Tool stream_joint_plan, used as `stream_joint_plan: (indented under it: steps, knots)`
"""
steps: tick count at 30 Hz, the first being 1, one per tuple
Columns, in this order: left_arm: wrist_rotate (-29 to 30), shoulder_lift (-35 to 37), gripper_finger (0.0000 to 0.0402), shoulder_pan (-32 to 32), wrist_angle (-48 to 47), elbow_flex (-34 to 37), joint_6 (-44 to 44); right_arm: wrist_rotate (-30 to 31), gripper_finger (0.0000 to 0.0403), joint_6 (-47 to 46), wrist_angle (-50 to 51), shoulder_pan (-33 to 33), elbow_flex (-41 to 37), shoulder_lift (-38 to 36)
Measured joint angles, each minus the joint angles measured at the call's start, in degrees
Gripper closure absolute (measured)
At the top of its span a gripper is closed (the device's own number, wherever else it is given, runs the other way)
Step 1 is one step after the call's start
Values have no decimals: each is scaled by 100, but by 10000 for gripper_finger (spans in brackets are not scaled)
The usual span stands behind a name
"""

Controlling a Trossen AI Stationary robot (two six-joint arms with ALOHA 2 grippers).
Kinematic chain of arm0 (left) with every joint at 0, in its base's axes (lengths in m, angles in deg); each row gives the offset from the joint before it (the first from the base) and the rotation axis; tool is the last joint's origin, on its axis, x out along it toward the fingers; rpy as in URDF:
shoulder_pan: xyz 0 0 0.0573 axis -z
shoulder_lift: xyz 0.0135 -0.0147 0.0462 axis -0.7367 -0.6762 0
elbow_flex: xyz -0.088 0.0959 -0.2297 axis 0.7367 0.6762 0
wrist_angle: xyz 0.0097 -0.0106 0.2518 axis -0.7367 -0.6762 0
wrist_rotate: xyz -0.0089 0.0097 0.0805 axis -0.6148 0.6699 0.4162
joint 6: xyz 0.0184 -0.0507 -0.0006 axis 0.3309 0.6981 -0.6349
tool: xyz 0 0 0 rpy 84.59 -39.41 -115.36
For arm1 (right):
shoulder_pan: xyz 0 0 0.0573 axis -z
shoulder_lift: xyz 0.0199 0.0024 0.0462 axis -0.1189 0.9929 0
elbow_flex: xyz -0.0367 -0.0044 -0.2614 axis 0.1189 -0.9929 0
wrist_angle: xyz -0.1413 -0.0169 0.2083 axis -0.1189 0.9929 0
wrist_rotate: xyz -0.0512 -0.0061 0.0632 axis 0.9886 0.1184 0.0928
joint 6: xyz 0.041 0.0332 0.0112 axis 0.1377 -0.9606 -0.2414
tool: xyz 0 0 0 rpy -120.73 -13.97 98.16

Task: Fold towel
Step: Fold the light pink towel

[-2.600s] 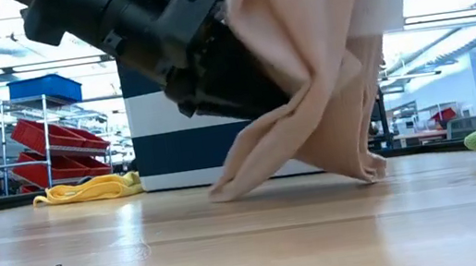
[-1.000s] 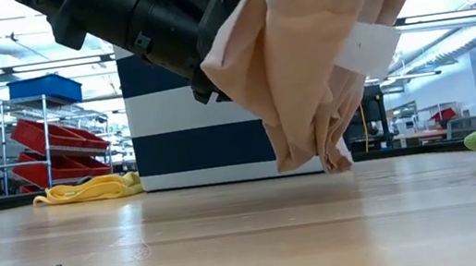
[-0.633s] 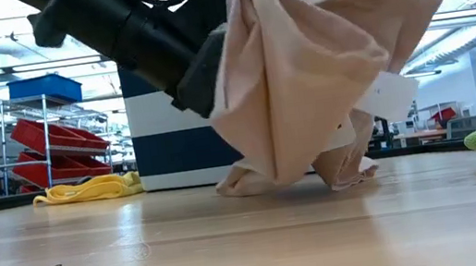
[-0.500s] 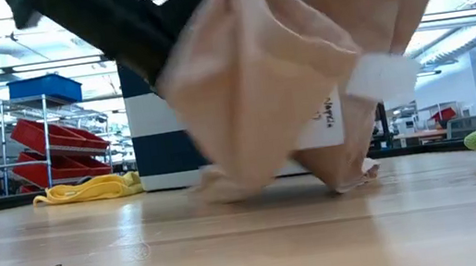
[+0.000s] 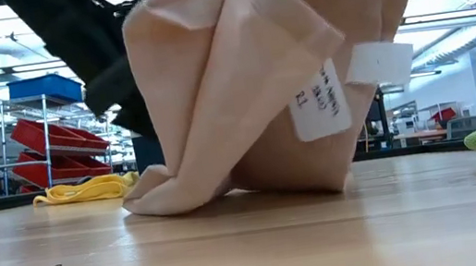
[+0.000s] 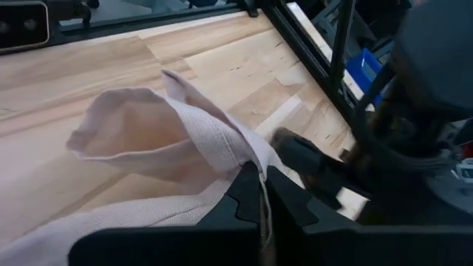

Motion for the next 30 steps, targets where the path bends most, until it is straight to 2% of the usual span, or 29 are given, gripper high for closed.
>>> stream_joint_plan:
  steps: [7, 11, 17, 23, 27, 30]
  knots:
    - [-1276, 0, 218, 47, 245, 2, 29, 48, 403, 95, -4, -11, 82, -53]
    - [-1797, -20, 218, 71, 637, 2, -168, 124, 403, 272, 7, -30, 251, -66]
    - [-2203, -22, 218, 69, 1070, 4, -491, 243, 403, 653, 194, -83, 604, -66]
    - [-2637, -33, 218, 58, 1620, 9, -916, 894, 403, 1101, 464, -118, 1020, -68]
    - [-2643, -33, 218, 58, 1984, 9, -1099, 829, 403, 1045, 815, -118, 1374, -68]
    - [-2643, -33, 218, 60, 1973, 9, -1063, 428, 403, 492, 1283, -116, 1641, -68]
